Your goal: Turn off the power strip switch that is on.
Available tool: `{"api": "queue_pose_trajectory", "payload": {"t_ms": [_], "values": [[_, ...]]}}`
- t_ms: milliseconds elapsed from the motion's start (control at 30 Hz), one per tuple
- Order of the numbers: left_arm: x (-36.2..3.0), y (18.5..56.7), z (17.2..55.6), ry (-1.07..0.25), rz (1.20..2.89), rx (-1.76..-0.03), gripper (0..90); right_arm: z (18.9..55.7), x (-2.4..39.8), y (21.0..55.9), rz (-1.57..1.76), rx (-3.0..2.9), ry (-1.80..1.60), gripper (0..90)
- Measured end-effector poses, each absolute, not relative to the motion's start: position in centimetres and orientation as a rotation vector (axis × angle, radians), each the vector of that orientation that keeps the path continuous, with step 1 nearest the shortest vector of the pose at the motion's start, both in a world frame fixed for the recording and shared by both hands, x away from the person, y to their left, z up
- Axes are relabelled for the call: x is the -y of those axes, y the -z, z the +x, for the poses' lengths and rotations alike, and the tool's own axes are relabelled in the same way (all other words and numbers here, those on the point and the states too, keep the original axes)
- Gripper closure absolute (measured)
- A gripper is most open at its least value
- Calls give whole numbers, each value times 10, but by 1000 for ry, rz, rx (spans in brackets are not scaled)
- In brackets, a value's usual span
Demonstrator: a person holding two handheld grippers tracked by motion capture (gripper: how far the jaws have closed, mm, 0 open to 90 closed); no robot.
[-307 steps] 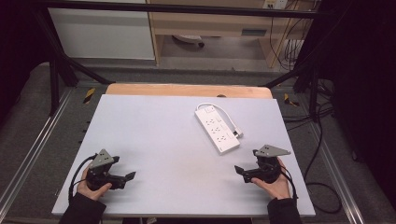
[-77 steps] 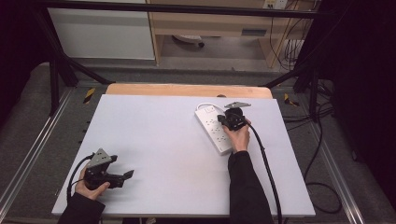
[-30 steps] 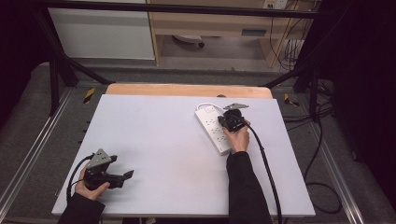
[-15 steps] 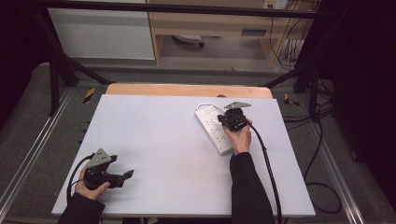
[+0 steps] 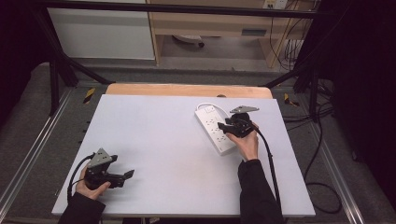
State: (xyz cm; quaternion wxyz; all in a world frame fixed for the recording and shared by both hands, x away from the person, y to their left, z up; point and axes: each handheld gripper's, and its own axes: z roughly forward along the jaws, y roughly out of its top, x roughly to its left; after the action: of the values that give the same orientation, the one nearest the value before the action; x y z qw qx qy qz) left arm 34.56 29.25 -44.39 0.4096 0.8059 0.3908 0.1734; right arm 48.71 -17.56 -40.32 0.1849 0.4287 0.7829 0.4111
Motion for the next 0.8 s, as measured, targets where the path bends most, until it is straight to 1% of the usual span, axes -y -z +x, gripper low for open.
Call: {"api": "queue_pose_trajectory", "payload": {"t_ms": [33, 233, 333, 567, 800], "values": [[-293, 444, 346, -437, 2029, -985, 78, 486, 176, 403, 1207, -2216, -1160, 453], [-292, 444, 345, -440, 2035, -982, 77, 474, 178, 400, 1203, -2193, -1175, 196], [-292, 444, 345, -441, 2037, -981, 76, 468, 180, 399, 1208, -2209, -1150, 119], [-292, 444, 345, -444, 2038, -982, 72, 450, 189, 394, 1227, -2207, -1157, 48], [-291, 444, 345, -444, 2045, -983, 68, 432, 195, 393, 1220, -2216, -1148, 26]]}}
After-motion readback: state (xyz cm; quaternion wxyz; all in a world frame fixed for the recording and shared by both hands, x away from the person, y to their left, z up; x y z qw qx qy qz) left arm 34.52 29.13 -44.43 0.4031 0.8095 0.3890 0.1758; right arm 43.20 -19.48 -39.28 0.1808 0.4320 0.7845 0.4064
